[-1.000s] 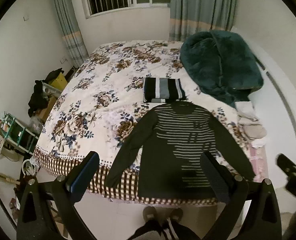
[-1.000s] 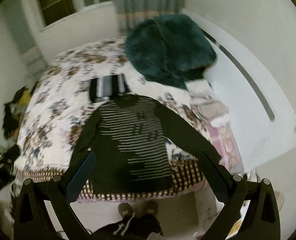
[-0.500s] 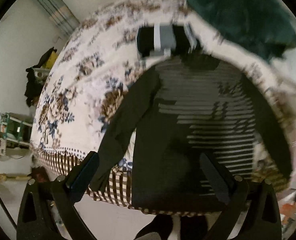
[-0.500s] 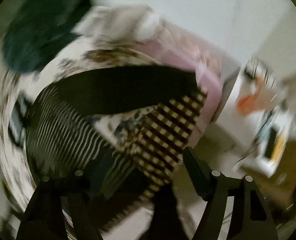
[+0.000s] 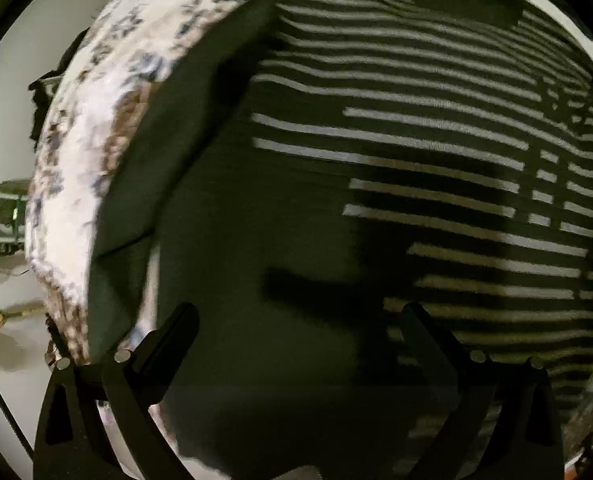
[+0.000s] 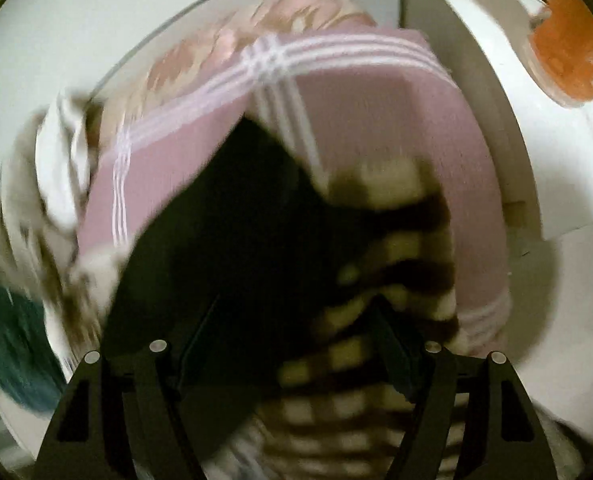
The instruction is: Fold small clothes
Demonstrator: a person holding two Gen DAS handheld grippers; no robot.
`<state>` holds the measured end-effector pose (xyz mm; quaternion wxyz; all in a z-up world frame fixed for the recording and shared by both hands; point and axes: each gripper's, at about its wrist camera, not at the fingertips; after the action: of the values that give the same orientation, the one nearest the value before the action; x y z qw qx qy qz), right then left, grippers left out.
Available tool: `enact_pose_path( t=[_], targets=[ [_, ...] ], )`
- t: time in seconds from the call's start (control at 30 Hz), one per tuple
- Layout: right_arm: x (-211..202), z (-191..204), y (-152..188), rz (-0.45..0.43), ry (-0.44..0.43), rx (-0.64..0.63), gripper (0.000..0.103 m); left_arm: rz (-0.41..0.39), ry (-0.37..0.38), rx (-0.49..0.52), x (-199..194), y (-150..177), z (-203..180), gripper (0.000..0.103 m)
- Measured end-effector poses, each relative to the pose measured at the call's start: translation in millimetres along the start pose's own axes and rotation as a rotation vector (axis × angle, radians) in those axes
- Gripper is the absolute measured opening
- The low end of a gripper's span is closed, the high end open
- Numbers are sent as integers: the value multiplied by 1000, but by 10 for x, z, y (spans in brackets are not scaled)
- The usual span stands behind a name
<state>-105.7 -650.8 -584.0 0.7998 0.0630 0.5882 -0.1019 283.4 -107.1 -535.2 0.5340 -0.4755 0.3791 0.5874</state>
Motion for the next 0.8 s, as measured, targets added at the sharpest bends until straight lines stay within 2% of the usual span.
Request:
enact_pose_path(
  t=[0.07,0.13,0.2,0.27,0.4,0.5,0.53,0.7,0.77,0.8],
  targets=[
    [-52,65,47,-68,14,30,69,-5,4,18,86,-6,-51,103],
    [-78,166,95,-105,69,-2,41,-22,12,22,136,-10,-63,103],
    [-110,254,153,-128,103,-57,31,-25,22,16,167,-23,-53,103],
    [-104,386,169,-135,116,-102,30,-20,41,5,188,-50,-40,103],
    [-16,485,61,-132,126,-86,32,-48,60,6,183,-83,3,103],
    [-158,586,66,-177,169,-102,10,-68,61,17,165,-96,65,103],
    [-217,711,105,-198,178,-136,9,-78,63,13,144,-104,112,103],
    [-709,1425,629,-265,156,-406,8,-88,58,-33,106,-132,417,103],
    [-888,1843,1030,-276,124,-580,8,-82,59,-66,92,-132,581,103],
    [-966,2128,1332,-280,100,-708,8,-82,59,-75,98,-132,659,103]
  ],
)
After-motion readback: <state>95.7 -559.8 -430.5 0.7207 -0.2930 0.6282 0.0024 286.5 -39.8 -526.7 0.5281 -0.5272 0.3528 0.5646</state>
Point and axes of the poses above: each gripper's, at about its wrist camera, not at the fingertips, and x roughly the way its jaws point, z to its left, y to its underside, and after that the axes turned 10 degrees about -x, right-handed
